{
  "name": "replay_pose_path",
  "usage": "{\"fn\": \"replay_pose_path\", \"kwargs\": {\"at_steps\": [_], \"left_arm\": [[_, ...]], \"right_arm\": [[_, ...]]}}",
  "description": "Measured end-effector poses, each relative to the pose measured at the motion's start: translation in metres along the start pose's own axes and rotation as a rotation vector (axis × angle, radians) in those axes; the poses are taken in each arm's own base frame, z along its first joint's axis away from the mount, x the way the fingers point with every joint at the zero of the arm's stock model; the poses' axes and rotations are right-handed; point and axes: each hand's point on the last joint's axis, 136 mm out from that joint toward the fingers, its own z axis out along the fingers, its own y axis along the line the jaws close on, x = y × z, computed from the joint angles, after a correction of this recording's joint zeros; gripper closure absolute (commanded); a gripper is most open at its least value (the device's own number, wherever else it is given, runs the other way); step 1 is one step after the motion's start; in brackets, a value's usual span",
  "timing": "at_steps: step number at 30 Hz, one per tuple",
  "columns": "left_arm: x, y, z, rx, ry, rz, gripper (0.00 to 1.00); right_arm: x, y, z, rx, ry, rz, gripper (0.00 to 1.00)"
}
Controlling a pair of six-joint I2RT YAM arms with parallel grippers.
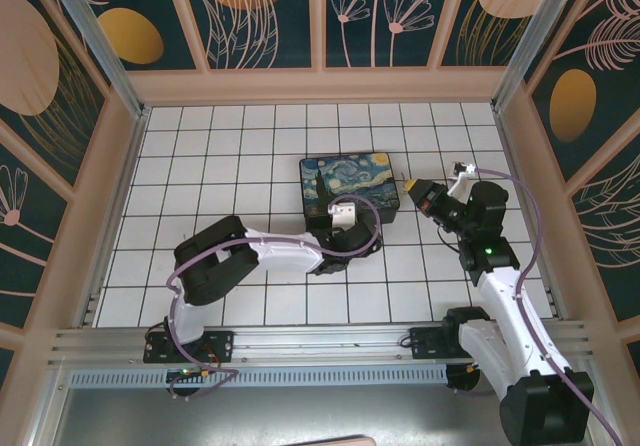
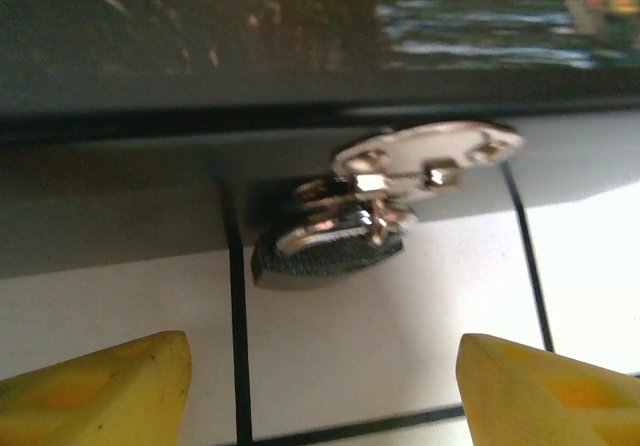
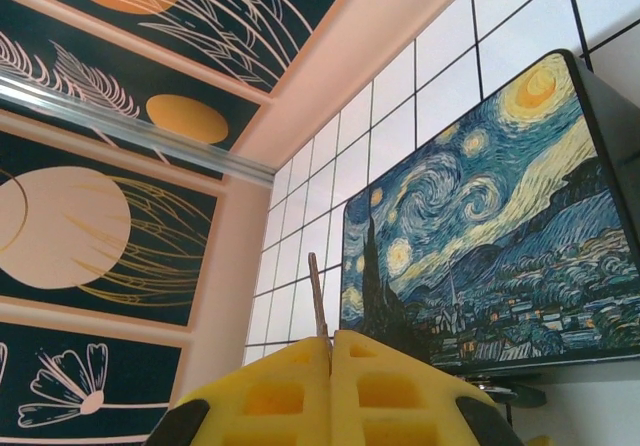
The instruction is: Unlock the padlock with the key
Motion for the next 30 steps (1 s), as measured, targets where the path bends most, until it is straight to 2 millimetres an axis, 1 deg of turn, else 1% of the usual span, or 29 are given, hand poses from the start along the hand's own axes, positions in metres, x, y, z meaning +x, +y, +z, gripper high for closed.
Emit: {"fn": "replay_pose_path", "kwargs": {"at_steps": [3, 5, 8, 11, 13, 19, 22, 25, 27, 28, 29, 30], "left_arm": [[-0.003, 0.008, 0.010, -0.035, -0.007, -0.010, 0.33], [-0.006, 0.005, 0.010, -0.034, -0.014, -0.013, 0.34], [-0.014, 0.000, 0.014, -0.033, -0.029, -0.026, 0.41], [-0.016, 0.000, 0.018, -0.044, -0.032, -0.026, 0.50], [-0.017, -0.001, 0.020, -0.051, -0.035, -0.028, 0.60], [-0.018, -0.001, 0.019, -0.058, -0.037, -0.005, 0.82], [-0.015, 0.003, 0.015, -0.056, -0.026, 0.025, 0.84], [-0.021, 0.006, -0.003, -0.037, -0.018, 0.031, 0.84], [-0.033, 0.002, -0.021, -0.001, -0.026, 0.019, 0.82], [-0.039, -0.001, -0.030, 0.019, -0.031, 0.012, 0.77], [-0.045, -0.004, -0.038, 0.039, -0.037, 0.005, 0.67], [-0.052, -0.008, -0.048, 0.064, -0.045, -0.004, 0.54]], "right_arm": [[0.001, 0.003, 0.000, -0.015, 0.008, -0.002, 1.00], [0.000, 0.005, 0.000, -0.025, 0.007, -0.007, 1.00], [0.000, 0.008, 0.000, -0.037, 0.010, -0.012, 1.00], [0.001, 0.011, 0.000, -0.052, 0.013, -0.012, 1.00], [0.000, 0.012, 0.000, -0.061, 0.010, -0.008, 1.00], [0.005, 0.013, -0.002, -0.074, 0.025, 0.002, 1.00], [0.006, 0.017, -0.006, -0.085, 0.022, -0.007, 1.00], [0.007, 0.019, -0.009, -0.088, 0.020, -0.016, 1.00], [0.008, 0.019, -0.010, -0.086, 0.021, -0.015, 1.00], [0.008, 0.019, -0.010, -0.085, 0.022, -0.014, 1.00], [0.008, 0.019, -0.010, -0.084, 0.022, -0.013, 1.00], [0.008, 0.019, -0.010, -0.084, 0.022, -0.013, 1.00]]}}
